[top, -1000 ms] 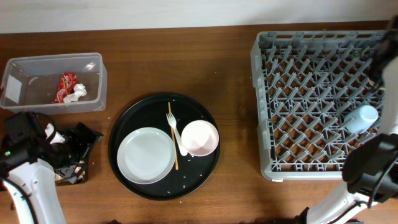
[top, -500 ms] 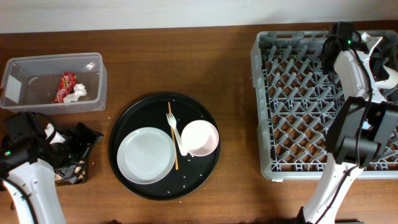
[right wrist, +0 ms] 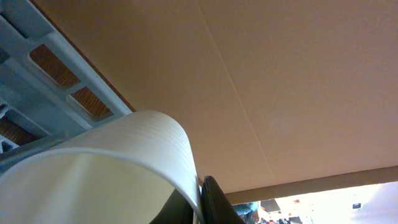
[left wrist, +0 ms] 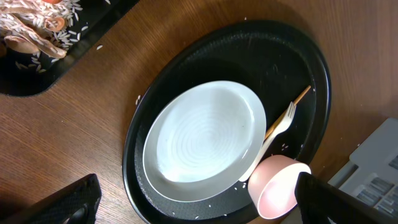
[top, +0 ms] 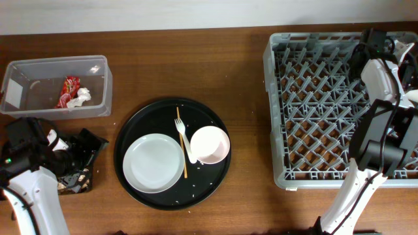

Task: Sort waste into correct bins and load items into the dishwasher rack
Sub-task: 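Lower the white cup upside down into the rack and release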

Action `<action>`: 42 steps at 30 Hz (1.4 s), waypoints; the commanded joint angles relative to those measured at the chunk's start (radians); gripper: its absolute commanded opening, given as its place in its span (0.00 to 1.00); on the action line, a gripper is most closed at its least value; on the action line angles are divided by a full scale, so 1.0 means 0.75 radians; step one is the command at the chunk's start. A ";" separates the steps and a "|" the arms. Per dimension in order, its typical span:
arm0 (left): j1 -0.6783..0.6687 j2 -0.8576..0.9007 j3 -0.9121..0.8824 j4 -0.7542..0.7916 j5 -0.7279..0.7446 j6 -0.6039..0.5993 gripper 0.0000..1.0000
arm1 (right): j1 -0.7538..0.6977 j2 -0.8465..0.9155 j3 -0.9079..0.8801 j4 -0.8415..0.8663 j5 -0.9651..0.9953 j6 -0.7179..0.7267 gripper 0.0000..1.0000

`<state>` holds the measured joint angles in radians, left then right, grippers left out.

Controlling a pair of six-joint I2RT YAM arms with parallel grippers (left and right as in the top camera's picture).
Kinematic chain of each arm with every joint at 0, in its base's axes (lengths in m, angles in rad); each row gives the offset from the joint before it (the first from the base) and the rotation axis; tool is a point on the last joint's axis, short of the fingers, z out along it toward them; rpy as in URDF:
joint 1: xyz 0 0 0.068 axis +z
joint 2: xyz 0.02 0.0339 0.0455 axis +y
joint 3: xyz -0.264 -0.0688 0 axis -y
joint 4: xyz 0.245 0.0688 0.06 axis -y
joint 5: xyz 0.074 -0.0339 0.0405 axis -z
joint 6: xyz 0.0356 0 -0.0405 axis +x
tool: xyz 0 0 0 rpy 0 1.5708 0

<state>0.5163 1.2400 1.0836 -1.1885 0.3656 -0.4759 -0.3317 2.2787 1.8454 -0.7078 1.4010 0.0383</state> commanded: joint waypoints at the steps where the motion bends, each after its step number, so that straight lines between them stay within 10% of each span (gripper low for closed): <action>1: -0.002 -0.001 -0.001 -0.001 0.005 -0.007 0.99 | 0.034 0.025 -0.069 0.012 -0.003 -0.007 0.09; 10: -0.002 0.000 -0.001 -0.001 0.005 -0.007 0.99 | 0.135 0.025 -0.127 0.021 -0.040 -0.008 0.14; 16: -0.002 -0.001 -0.001 -0.001 0.005 -0.007 0.99 | 0.232 0.000 -0.055 -0.164 -0.337 0.069 0.46; 27: -0.002 -0.001 -0.001 -0.001 0.005 -0.007 0.99 | 0.096 -0.088 1.013 -0.977 -1.311 0.426 0.53; 32: -0.002 -0.001 -0.001 -0.001 0.005 -0.007 0.99 | -0.194 -0.061 0.842 -1.071 -1.701 0.425 0.04; 42: -0.002 -0.001 -0.001 -0.001 0.005 -0.007 0.99 | -0.262 -0.060 0.397 -0.795 -1.754 0.404 0.04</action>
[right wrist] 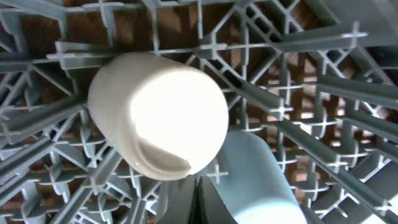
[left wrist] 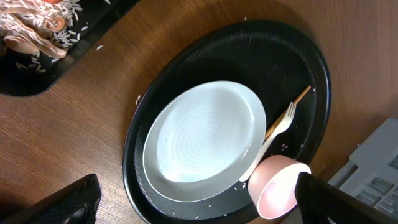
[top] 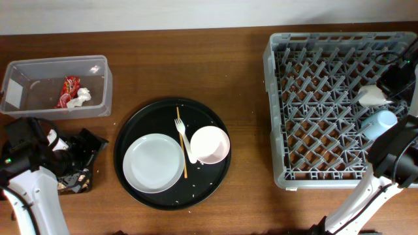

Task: Sort waste into correct bins and load items into the dishwasher rack
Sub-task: 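Lower the white cup upside down into the rack and release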

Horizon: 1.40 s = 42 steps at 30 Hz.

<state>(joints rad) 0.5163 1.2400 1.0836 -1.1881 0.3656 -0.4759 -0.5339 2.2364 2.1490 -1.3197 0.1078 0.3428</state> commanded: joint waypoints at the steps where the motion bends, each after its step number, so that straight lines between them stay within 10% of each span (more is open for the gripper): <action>1: -0.002 -0.001 -0.001 -0.002 0.005 -0.007 0.99 | 0.007 -0.004 -0.008 0.032 -0.030 -0.002 0.04; 31: -0.002 -0.001 -0.001 -0.002 0.005 -0.007 0.99 | 0.033 0.079 0.079 0.111 0.023 -0.136 0.08; 42: -0.002 -0.001 -0.001 -0.002 0.005 -0.007 0.99 | 0.033 0.060 0.266 -0.007 -0.486 -0.283 0.08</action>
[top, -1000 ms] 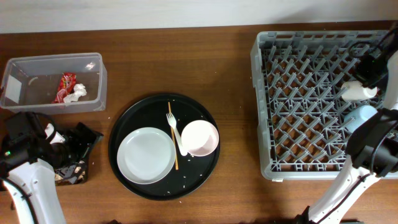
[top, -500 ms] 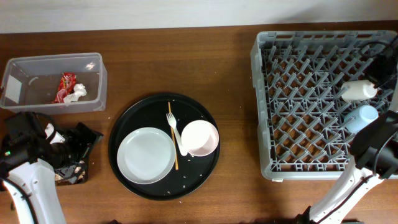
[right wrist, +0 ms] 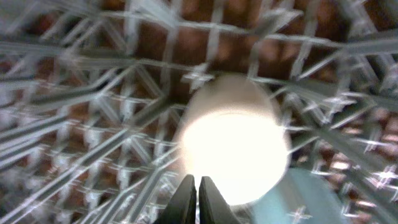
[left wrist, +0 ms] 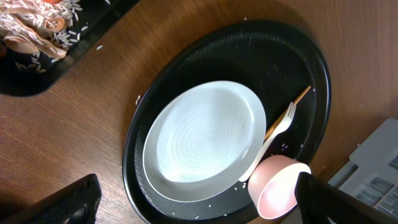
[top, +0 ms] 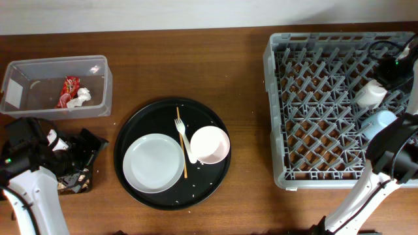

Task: Sort waste into correct bins and load items into the dishwasher rack
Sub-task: 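Lower the white cup upside down into the rack and release, then reach right gripper to the pink bowl and grasp its rim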

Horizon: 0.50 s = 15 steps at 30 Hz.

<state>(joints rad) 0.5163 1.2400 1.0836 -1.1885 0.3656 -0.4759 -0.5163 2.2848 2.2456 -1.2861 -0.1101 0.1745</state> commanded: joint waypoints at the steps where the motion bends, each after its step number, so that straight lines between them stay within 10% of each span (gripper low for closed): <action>1: -0.002 0.000 -0.001 -0.001 0.005 -0.007 0.99 | 0.010 -0.010 0.213 -0.106 -0.248 -0.064 0.08; 12: -0.002 0.000 -0.001 -0.001 0.005 -0.007 0.99 | 0.458 -0.296 0.687 -0.550 -0.600 -0.143 0.52; 14: -0.002 -0.001 -0.001 -0.001 0.005 -0.007 0.99 | 0.732 -0.307 0.686 -0.550 -0.461 -0.153 0.99; 15: -0.002 -0.001 -0.001 -0.001 0.005 -0.007 0.99 | 0.843 -0.305 0.673 -0.550 -0.382 -0.153 0.99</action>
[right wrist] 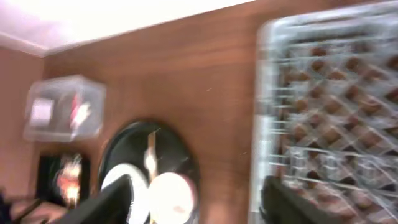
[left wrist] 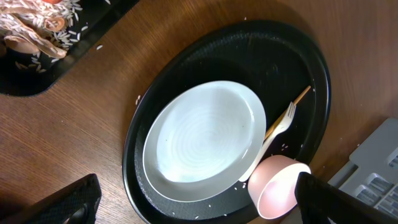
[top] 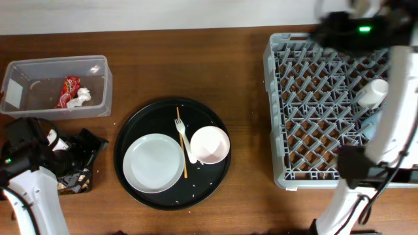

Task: Sort waste into correct bins and load items into the dishwasher rack
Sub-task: 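Reach right gripper to the pink bowl and grasp its rim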

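A white plate (top: 153, 163), a pink bowl (top: 210, 143), a white fork (top: 186, 140) and a wooden chopstick (top: 181, 153) lie on the round black tray (top: 150, 114). A white cup (top: 374, 93) lies in the grey dishwasher rack (top: 269, 104) near its right side. My right gripper (right wrist: 199, 208) is open and empty, raised high over the rack's far left corner; its view is blurred. My left gripper (left wrist: 199, 208) stands open and empty left of the tray, looking down on the plate (left wrist: 205, 140) and bowl (left wrist: 277, 193).
A clear bin (top: 104, 85) at the far left holds a red wrapper (top: 69, 90) and crumpled paper. A black bin (left wrist: 37, 37) with rice and food scraps sits under my left arm. My right arm's white links cross the rack's right side.
My right gripper was shut close over the white cup in the rack. It is now open, high near the rack's far left corner. The cup stays in the rack. My left arm is unmoved.
My right gripper first held the white cup by its rim above the rack's right end. Then the cup lay in the rack beside a blue cup, the fingers still close to it. Now the gripper is away and open. The tray's things never moved.
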Action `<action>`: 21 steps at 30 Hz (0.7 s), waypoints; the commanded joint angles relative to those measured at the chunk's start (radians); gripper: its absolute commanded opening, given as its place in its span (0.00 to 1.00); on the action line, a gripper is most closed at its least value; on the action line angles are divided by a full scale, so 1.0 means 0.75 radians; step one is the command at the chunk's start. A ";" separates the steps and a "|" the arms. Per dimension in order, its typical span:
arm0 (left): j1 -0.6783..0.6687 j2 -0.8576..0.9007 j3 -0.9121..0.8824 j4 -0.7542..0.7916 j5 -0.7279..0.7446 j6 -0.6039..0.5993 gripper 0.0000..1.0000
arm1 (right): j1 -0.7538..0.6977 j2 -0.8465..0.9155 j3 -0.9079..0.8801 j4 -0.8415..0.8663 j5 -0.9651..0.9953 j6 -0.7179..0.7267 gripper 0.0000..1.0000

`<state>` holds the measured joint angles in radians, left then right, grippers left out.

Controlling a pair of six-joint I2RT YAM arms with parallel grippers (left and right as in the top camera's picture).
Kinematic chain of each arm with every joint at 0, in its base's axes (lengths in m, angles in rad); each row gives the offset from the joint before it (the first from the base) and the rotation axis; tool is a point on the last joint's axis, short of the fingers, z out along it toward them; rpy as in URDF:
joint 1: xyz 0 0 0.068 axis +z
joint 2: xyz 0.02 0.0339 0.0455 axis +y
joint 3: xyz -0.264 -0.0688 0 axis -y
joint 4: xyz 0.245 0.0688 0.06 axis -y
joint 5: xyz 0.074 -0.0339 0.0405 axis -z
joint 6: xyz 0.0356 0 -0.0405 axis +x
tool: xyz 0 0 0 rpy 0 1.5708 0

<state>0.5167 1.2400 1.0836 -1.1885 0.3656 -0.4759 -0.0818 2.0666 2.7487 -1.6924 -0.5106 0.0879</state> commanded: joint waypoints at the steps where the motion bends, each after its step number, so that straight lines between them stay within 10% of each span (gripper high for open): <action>1: -0.002 -0.001 -0.001 -0.001 0.005 -0.007 0.99 | 0.384 -0.014 -0.031 -0.009 0.238 -0.030 0.99; 11: -0.002 0.000 -0.001 -0.001 0.005 -0.007 0.99 | 1.074 -0.007 -0.853 0.321 0.718 0.563 0.99; 21: -0.002 0.000 -0.001 -0.001 0.005 -0.007 0.99 | 1.160 0.006 -1.338 0.855 0.616 0.749 0.56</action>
<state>0.5167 1.2400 1.0836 -1.1881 0.3656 -0.4759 0.7719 2.0750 1.7935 -1.0698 -0.0769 0.6041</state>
